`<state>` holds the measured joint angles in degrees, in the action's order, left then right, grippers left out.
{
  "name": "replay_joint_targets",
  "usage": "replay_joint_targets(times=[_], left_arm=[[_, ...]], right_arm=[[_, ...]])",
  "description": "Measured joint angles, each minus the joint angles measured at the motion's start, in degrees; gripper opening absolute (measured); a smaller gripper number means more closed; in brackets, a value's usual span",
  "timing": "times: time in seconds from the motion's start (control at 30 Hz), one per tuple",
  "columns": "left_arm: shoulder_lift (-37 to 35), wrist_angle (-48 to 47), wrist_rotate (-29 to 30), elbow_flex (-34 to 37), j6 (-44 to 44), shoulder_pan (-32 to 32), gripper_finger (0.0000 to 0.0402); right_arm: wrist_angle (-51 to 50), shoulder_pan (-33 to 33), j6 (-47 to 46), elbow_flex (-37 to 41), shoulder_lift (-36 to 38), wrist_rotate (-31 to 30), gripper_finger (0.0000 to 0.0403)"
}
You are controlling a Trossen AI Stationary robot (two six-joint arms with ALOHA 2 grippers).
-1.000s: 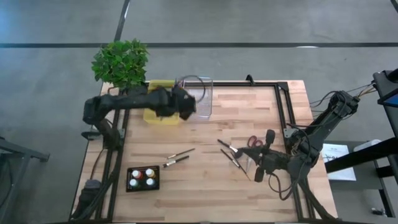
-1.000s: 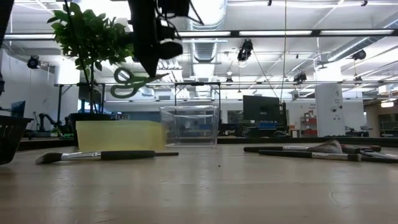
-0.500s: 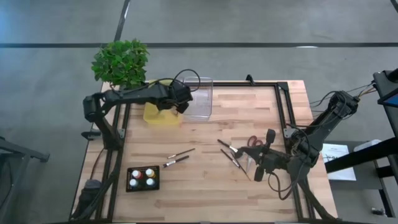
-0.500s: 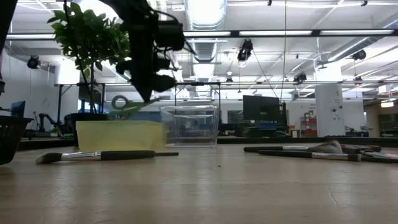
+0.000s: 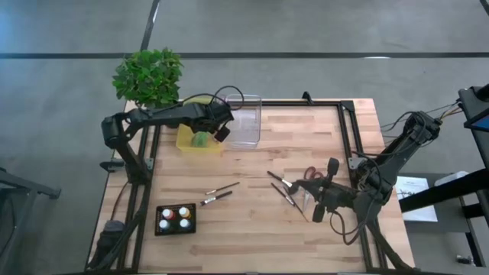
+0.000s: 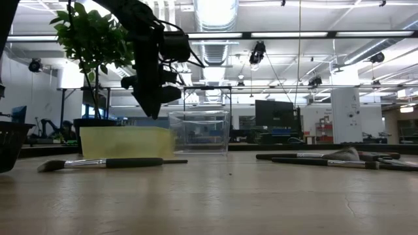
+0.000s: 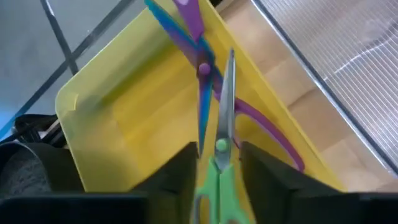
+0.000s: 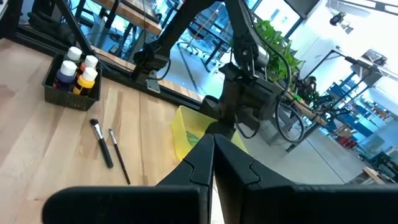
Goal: Pick & Place Paint Supplies
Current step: Put the green scissors into the transparent yellow bin, then put the black scissors into the transparent yellow bin
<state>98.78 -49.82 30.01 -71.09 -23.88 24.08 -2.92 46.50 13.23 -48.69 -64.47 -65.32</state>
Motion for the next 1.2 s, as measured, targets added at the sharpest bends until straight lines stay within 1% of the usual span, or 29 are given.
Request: replay_joint_targets(times=[0.17, 0.23, 0.3, 0.47, 0.57, 0.63, 0.73, 0.83, 0.93, 0.97, 1.03, 1.1, 1.2], left_arm=[[0.0, 0.3, 2.5, -0.3, 0.1, 0.0, 0.0217], [-0.3, 0.2, 3.4, -0.8, 0.7, 0.0, 0.024], [-1.2, 0.3, 4.1, -1.7, 2.2, 0.0, 0.0254], [-5.6, 0.3, 5.0, -4.7, 5.3, -0.5, 0.0261], [-10.2, 0.4, 4.6, -5.4, 7.2, -2.5, 0.0261], [-13.4, 0.8, 3.2, -5.6, 9.0, -4.4, 0.0261], [-18.3, 1.7, 0.1, -5.6, 11.2, -8.6, 0.0261], [-22.4, 3.6, -2.9, -5.6, 13.6, -14.2, 0.0261], [-25.5, 7.2, -3.7, -5.6, 17.4, -21.2, 0.0261], [-26.2, 8.7, -3.7, -5.6, 18.6, -23.6, 0.0261], [-27.3, 11.8, -3.6, -5.6, 21.6, -28.6, 0.0261], [-27.7, 14.5, -2.5, -5.6, 25.1, -33.5, 0.0261], [-27.7, 18.0, 1.9, -5.5, 30.8, -40.4, 0.0262]], right_arm=[[-0.1, 0.0, 0.1, 0.0, 0.0, 0.0, 0.0008], [-0.2, 0.0, 0.1, 0.0, 0.0, 0.0, 0.0008], [-0.2, 0.0, 0.1, 0.1, 0.0, 0.0, 0.0008], [-0.3, 0.0, 0.0, 0.2, 0.0, 0.1, 0.0008], [-2.1, 0.0, -1.1, 0.2, 0.0, 0.1, 0.0008], [-3.6, 0.0, -2.4, 0.3, 0.2, 0.2, 0.0008], [-4.6, 0.0, -3.7, 0.3, 0.8, 0.2, 0.0008], [-4.7, 0.0, -4.1, 0.3, 0.9, 1.4, 0.0008], [-5.2, -0.6, -3.9, 0.3, 1.0, 5.4, 0.0008], [-6.9, -1.1, -5.0, 0.0, 1.0, 7.7, 0.0008], [-16.3, -2.7, -11.9, -2.3, 1.1, 14.4, 0.0008], [-30.5, -5.1, -24.2, -5.9, 0.5, 20.9, 0.0008], [-52.1, -7.8, -41.8, -9.5, -1.7, 24.8, 0.0009]])
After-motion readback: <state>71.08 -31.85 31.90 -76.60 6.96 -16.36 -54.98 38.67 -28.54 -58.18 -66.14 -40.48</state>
